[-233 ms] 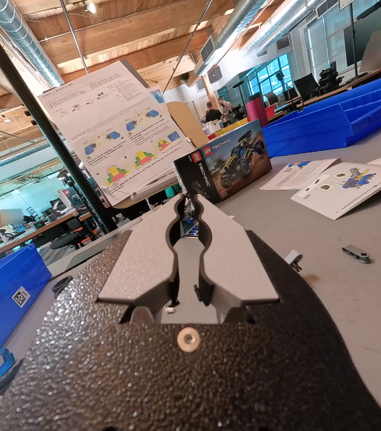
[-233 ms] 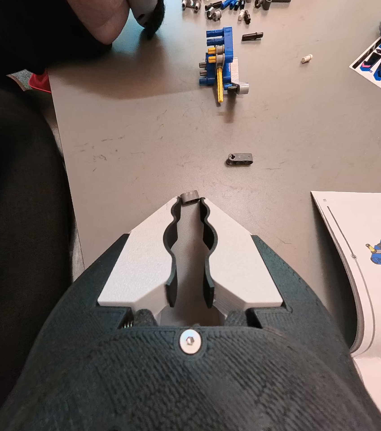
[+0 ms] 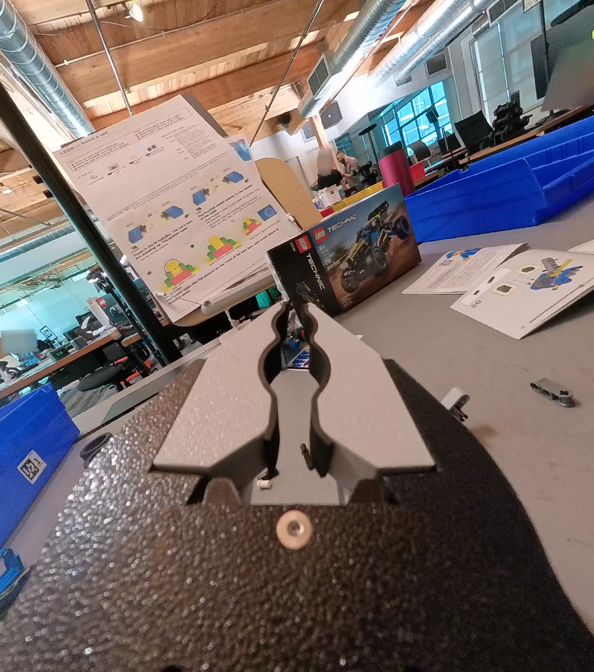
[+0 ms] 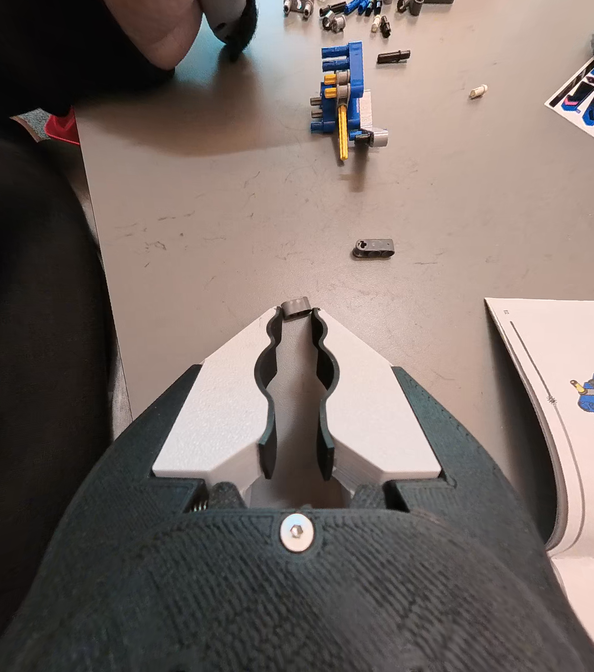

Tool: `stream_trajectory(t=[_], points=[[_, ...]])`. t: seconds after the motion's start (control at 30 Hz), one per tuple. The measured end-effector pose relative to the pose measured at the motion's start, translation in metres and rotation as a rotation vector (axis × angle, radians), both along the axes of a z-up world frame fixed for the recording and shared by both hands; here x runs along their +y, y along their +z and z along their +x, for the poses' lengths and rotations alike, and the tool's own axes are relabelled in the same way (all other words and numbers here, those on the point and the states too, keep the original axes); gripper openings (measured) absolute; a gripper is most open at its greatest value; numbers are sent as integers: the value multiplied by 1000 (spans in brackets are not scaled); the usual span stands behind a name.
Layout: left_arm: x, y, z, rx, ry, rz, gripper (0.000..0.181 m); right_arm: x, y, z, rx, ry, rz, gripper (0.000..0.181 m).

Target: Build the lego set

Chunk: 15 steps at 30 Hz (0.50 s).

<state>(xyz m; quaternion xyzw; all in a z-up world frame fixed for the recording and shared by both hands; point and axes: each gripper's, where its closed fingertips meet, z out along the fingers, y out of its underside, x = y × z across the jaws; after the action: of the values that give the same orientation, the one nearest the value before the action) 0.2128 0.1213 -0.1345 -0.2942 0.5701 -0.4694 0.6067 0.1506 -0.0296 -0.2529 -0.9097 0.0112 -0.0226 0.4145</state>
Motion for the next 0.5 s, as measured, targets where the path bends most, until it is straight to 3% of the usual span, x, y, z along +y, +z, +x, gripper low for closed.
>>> stream_trajectory(t=[0.5], points=[[-6,-3,1,10,-18,27,4,0,0,0,1,0,0,15]])
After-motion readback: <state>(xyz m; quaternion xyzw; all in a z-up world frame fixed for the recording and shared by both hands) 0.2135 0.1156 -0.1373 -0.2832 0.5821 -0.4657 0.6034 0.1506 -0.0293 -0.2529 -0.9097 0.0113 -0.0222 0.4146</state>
